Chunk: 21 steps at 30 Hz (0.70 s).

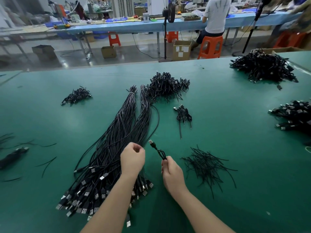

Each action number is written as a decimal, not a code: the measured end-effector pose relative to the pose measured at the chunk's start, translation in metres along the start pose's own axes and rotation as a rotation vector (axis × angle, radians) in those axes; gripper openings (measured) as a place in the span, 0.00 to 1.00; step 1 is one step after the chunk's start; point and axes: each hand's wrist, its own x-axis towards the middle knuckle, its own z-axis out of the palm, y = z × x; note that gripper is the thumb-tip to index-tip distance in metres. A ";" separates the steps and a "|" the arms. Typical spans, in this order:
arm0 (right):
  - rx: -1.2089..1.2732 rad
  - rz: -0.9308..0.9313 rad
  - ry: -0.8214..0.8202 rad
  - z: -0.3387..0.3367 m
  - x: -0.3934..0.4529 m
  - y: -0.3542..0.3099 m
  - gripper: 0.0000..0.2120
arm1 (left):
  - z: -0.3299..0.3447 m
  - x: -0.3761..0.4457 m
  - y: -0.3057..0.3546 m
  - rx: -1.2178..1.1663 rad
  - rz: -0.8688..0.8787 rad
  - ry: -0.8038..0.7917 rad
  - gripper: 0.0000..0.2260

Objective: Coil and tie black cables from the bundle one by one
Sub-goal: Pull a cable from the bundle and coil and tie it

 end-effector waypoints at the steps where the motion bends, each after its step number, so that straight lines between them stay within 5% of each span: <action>1: -0.014 -0.006 -0.004 -0.001 0.000 -0.001 0.15 | 0.002 0.000 -0.006 0.079 0.022 -0.042 0.04; 11: 0.063 0.025 -0.037 -0.006 0.000 -0.004 0.15 | 0.014 -0.011 -0.018 0.127 0.127 -0.279 0.06; 21: 0.052 0.003 -0.073 -0.006 0.000 -0.003 0.14 | 0.011 -0.016 -0.030 0.511 0.530 -0.131 0.03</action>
